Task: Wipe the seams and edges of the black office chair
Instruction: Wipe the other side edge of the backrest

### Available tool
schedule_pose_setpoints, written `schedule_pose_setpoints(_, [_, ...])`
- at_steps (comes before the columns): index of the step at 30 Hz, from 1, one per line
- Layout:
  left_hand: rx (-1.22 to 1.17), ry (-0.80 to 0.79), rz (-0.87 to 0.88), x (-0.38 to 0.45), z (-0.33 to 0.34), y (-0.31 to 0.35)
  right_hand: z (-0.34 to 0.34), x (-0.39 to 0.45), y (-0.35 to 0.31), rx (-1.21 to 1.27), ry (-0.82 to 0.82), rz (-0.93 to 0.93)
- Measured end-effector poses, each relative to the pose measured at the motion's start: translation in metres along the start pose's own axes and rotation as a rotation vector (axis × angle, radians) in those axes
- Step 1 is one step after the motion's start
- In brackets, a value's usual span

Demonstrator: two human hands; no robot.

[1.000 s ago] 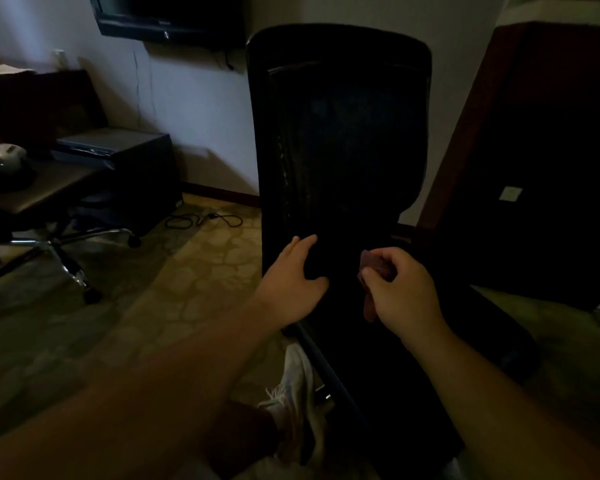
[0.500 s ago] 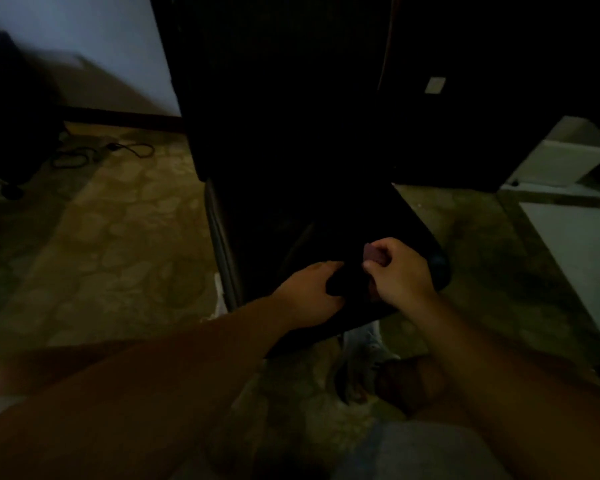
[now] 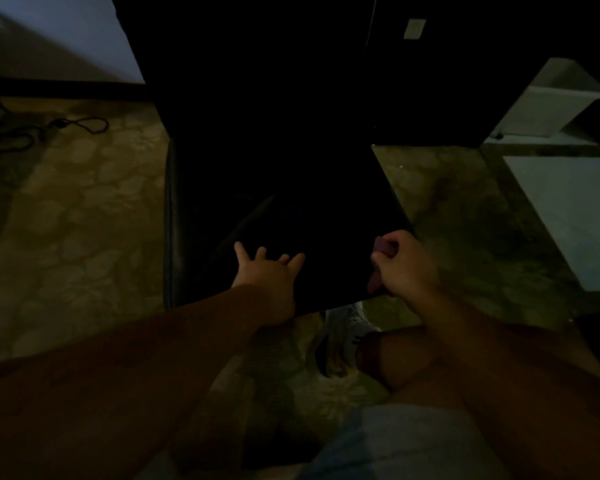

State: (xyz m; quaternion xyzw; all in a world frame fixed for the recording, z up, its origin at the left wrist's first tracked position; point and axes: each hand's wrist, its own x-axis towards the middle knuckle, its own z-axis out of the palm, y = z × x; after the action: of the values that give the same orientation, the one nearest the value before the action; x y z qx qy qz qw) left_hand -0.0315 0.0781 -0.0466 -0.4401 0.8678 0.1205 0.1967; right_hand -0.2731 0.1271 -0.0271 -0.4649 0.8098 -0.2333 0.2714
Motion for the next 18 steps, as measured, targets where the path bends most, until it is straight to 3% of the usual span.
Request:
schedule_pose_setpoints(9, [-0.063,-0.066,-0.101,-0.001,-0.013,-0.05,0.003,0.0,0.002,0.068,0.034,0.009])
schedule_pose_setpoints(14, [-0.017,-0.013,-0.159,-0.004,-0.026,-0.075,-0.006,0.005,0.006,0.171,-0.005,0.022])
schedule_pose_setpoints(18, [0.022,0.051,-0.035,0.011,-0.031,-0.062,-0.014,0.017,0.004,0.252,-0.091,0.041])
